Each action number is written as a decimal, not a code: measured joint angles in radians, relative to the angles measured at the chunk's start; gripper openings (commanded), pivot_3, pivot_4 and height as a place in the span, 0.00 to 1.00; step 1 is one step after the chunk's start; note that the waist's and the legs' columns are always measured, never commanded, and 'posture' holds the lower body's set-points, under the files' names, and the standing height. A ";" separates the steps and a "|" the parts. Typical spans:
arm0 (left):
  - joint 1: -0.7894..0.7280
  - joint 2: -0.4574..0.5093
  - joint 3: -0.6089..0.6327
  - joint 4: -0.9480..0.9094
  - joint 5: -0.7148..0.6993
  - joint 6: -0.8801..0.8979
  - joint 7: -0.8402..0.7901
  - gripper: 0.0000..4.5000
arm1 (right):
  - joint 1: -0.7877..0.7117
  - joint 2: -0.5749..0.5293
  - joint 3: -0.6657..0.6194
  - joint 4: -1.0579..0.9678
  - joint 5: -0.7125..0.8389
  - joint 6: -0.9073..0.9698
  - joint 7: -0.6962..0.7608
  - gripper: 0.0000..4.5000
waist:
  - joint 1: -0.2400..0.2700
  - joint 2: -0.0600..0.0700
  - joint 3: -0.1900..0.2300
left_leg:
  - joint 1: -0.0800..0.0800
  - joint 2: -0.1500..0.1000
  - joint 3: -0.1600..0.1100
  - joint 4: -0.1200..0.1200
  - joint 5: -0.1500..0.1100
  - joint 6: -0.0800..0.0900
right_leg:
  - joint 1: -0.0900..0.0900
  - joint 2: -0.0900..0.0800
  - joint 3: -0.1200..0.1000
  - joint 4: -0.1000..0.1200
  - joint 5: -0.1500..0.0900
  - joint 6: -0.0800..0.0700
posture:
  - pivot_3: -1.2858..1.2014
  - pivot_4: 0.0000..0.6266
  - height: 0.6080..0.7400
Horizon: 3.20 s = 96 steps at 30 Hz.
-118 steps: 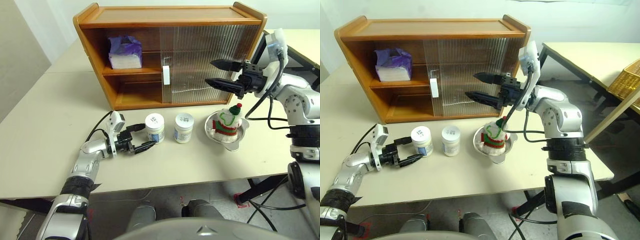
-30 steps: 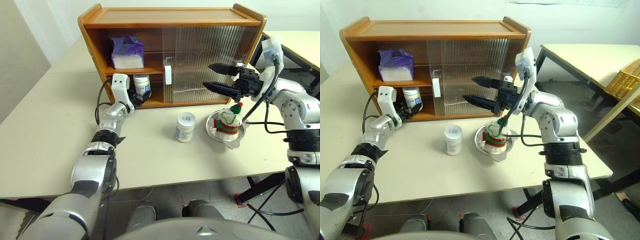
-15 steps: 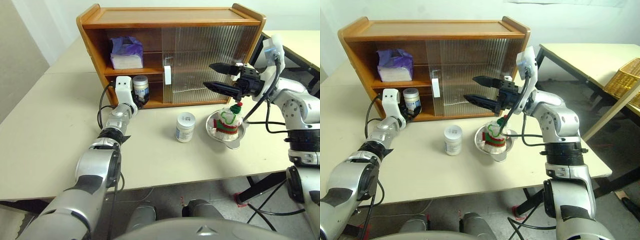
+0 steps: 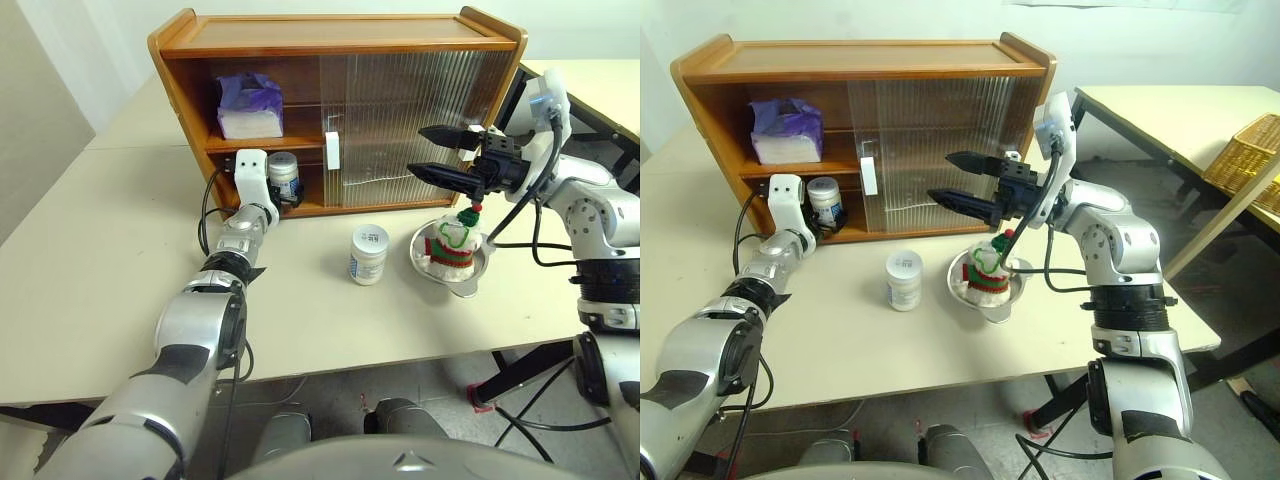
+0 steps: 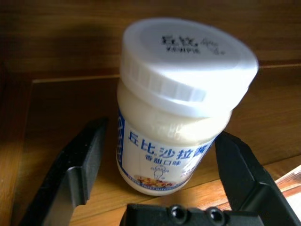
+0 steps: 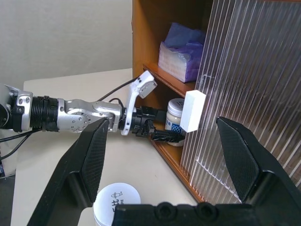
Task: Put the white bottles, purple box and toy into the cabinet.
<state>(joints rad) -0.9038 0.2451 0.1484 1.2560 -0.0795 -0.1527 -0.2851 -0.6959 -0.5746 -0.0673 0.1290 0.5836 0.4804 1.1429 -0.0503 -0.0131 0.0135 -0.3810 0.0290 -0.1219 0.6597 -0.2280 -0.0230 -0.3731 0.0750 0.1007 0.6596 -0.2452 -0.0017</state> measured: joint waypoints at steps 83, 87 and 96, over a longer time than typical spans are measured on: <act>0.022 -0.061 0.026 -0.021 0.008 -0.021 0.038 0.01 | 0.042 -0.021 -0.029 -0.052 0.011 0.038 -0.028 1.00 | -0.025 0.002 0.001 | -0.002 -0.007 0.000 0.000 -0.004 0.013 | 0.006 -0.005 0.002 -0.011 -0.004 0.009 | 0.45 0.00 1.00; 0.021 -0.061 0.026 -0.015 0.008 -0.020 0.036 0.01 | 0.042 -0.021 -0.030 -0.053 0.012 0.038 -0.030 1.00 | -0.026 0.002 0.001 | -0.001 -0.007 -0.001 0.000 -0.005 0.013 | 0.006 -0.005 0.002 -0.011 -0.005 0.009 | 0.45 0.00 1.00; 0.021 -0.046 0.033 -0.030 0.000 -0.049 0.012 0.24 | 0.042 -0.019 -0.029 -0.051 0.011 0.038 -0.027 1.00 | -0.025 0.002 0.001 | -0.001 -0.007 -0.001 0.000 -0.005 0.013 | 0.006 -0.005 0.002 -0.011 -0.004 0.009 | 0.46 0.00 1.00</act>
<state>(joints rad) -0.8826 0.1987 0.1814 1.2264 -0.0799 -0.2013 -0.2733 -0.6540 -0.5934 -0.0967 0.0781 0.5950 0.5185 1.1157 -0.0753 -0.0115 0.0143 -0.3823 0.0215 -0.1224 0.6600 -0.2325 -0.0099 -0.3666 0.0704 0.1025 0.6484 -0.2497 0.0078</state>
